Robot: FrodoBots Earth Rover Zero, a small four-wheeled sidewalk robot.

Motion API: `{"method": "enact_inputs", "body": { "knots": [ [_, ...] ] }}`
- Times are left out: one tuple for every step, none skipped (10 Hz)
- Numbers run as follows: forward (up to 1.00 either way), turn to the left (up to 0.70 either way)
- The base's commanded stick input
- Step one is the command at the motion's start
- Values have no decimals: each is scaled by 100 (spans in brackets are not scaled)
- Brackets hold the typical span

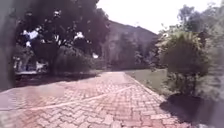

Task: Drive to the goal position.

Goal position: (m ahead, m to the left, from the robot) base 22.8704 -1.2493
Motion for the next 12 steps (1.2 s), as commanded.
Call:
{"method": "enact_inputs", "body": {
  "knots": [
    [70,0],
    [70,0],
    [70,0],
    [70,0],
    [70,0],
    [70,0],
    [70,0],
    [70,0],
    [70,0],
    [70,0],
    [70,0],
    [70,0]
  ]
}}
